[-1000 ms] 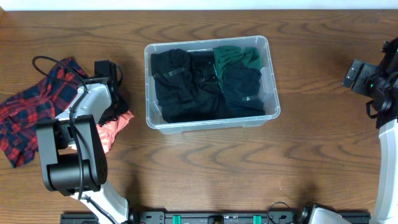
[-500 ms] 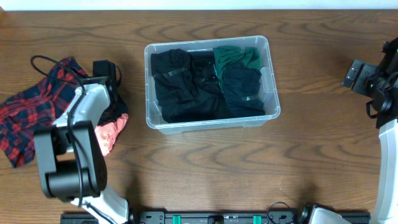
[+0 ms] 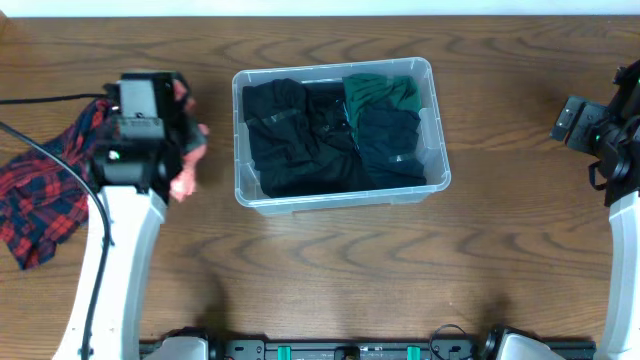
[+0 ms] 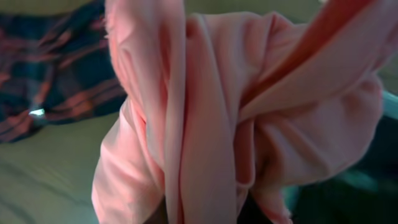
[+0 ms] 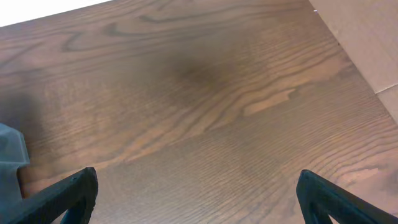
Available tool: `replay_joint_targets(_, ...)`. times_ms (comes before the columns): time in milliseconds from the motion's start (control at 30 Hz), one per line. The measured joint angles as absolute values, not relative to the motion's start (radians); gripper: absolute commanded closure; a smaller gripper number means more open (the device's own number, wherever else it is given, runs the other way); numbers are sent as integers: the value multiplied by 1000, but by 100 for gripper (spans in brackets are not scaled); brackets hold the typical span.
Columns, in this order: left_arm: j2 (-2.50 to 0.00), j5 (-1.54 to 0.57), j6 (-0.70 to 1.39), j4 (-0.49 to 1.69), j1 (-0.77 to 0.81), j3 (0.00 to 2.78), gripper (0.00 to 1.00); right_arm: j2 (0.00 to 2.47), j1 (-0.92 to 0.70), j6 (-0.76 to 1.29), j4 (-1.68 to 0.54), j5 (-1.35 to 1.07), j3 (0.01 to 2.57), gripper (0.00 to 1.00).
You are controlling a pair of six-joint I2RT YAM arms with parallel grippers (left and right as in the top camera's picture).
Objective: Pack container
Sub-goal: 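Lift the pink garment with the left gripper and carry into the bin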
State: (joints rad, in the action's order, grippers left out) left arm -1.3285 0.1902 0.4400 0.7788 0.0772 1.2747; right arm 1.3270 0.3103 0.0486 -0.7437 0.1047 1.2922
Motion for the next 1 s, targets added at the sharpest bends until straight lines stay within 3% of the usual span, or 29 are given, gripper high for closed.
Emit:
replay_joint_targets(400, -1367, 183, 440, 781, 459, 1362, 94, 1327, 310, 49, -744, 105, 1292, 1)
replay_joint_targets(1000, -1685, 187, 349, 793, 680, 1370, 94, 1327, 310, 49, -744, 105, 1292, 1)
